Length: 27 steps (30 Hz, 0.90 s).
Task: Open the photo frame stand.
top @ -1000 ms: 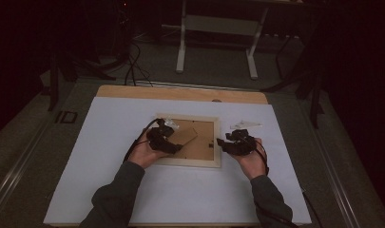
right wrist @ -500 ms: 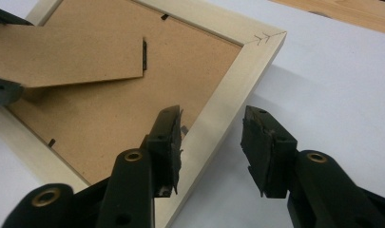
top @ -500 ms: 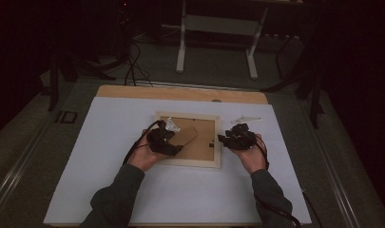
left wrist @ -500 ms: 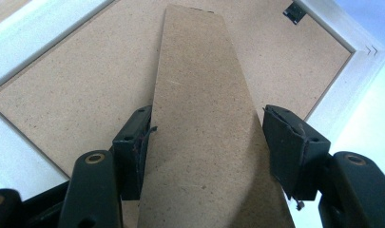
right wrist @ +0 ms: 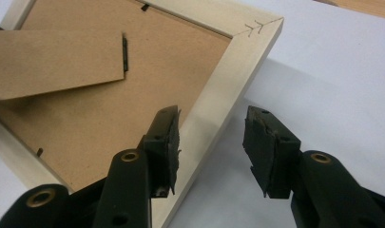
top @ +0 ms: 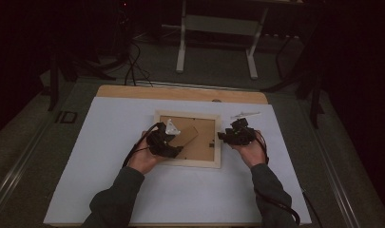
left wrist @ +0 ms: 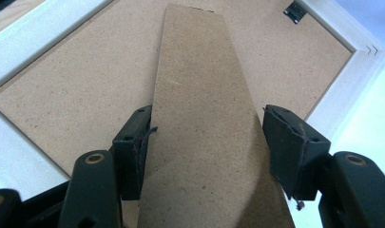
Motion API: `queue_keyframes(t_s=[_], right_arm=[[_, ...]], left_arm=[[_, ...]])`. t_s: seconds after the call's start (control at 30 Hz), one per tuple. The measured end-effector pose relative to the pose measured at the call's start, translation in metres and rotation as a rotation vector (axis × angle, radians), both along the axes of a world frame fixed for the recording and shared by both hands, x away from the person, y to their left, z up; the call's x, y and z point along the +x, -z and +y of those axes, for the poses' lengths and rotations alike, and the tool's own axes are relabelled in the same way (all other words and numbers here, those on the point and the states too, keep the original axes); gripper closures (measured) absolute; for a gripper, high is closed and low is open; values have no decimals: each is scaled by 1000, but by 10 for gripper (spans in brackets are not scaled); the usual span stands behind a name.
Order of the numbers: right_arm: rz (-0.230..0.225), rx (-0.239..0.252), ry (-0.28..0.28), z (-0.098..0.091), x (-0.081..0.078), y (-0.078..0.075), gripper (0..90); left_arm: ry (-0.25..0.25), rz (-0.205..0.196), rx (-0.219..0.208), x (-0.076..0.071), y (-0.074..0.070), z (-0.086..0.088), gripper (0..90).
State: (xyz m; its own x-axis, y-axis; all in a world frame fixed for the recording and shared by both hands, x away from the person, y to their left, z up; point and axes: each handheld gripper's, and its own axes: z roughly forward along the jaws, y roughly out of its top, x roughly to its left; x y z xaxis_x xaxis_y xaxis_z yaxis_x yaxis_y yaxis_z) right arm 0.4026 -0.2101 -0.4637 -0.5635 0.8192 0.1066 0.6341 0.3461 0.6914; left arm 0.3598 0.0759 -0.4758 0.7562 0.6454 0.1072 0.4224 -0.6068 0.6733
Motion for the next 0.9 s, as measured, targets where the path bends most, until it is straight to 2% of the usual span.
queue_keyframes(t_s=[0.43, 0.67, 0.9], right_arm=[[41, 36, 10, 1, 12, -2, 542], [67, 37, 16, 0, 17, 0, 526], [94, 62, -4, -2, 21, 1, 513]], left_arm=[[-2, -60, 5, -11, -1, -1, 394], [-6, -92, 9, -18, -2, -2, 394], [-4, -119, 12, -23, -3, -3, 394]])
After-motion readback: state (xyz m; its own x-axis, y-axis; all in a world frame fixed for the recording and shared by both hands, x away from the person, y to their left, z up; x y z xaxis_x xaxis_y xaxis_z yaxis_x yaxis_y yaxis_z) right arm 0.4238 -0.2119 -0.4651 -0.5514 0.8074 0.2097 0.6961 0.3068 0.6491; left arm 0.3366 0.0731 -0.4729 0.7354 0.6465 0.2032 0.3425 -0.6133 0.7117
